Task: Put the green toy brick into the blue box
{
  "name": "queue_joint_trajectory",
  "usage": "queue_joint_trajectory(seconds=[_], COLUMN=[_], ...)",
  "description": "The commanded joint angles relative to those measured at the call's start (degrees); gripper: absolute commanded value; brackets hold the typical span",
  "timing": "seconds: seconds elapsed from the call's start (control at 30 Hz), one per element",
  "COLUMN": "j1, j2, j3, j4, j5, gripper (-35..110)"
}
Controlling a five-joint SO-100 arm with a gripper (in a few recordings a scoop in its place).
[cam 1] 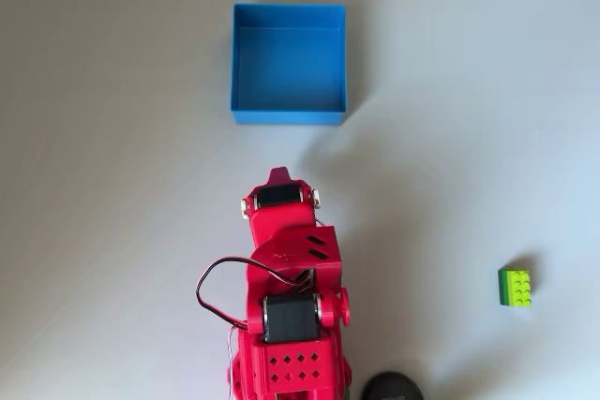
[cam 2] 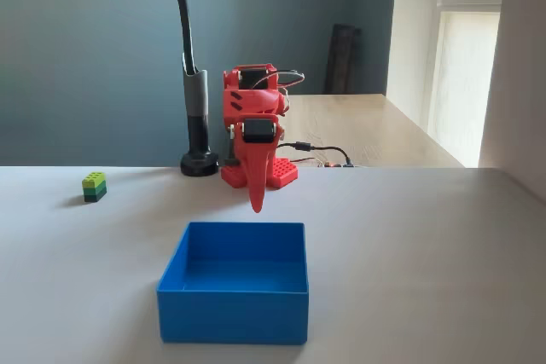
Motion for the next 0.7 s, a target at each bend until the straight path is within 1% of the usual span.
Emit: queue_joint_trajectory(seconds=[0.0,0.2,0.33,0.57,0.67], j1=[-1.0,-1.0,-0.8,0.7,2.2], j2=[0.6,0.4,0.2,-0.5,-4.6], j3=[0.8,0.7,-0.4,-6.3,-9.7], j4=[1.2,1.1,-1.4,-1.5,-1.5], j5=[-0.3,-0.2,0.3,2.2,3.8], gripper=[0,0,0,0,0])
